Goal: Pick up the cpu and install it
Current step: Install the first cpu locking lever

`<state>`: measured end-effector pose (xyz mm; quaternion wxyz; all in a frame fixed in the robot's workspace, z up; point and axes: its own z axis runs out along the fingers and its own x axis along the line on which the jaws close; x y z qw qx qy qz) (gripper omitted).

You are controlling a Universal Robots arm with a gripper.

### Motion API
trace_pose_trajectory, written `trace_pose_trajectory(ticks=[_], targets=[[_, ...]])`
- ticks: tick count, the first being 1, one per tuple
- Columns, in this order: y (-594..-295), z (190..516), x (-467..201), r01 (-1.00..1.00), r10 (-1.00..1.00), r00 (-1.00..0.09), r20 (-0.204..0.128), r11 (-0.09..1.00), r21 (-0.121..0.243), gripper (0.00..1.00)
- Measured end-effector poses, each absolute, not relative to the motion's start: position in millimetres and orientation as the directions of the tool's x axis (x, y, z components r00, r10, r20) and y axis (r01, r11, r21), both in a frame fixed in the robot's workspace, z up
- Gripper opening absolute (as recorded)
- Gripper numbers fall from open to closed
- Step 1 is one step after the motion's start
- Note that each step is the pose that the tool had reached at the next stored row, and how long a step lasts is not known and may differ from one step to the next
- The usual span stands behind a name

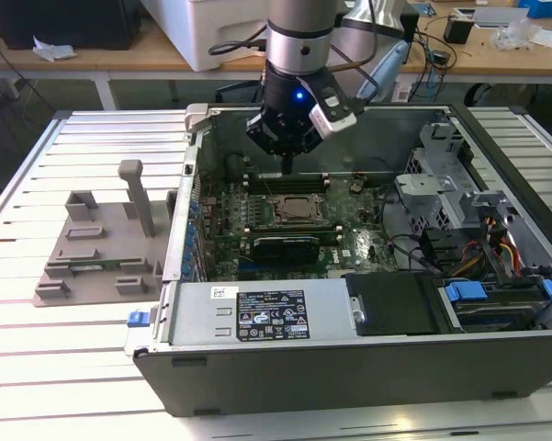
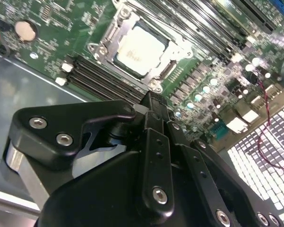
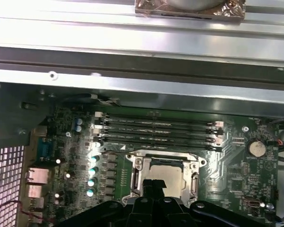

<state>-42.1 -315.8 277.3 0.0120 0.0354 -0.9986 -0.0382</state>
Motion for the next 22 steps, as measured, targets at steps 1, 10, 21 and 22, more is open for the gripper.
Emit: trace_pose_trajectory(ticks=[1, 10, 21, 22], targets=[[-315, 277, -48, -0.070, -0.072, -0.997, 0.021, 0.995, 0.077, 0.11], [-310, 274, -70, -0.070, -0.072, -0.997, 0.021, 0.995, 0.077, 0.11], [-292, 269, -99, -0.070, -0.071, -0.997, 0.021, 0.995, 0.077, 0.11], [-291, 267, -101, -0.070, -0.071, -0.997, 0.021, 0.995, 0.077, 0.11]])
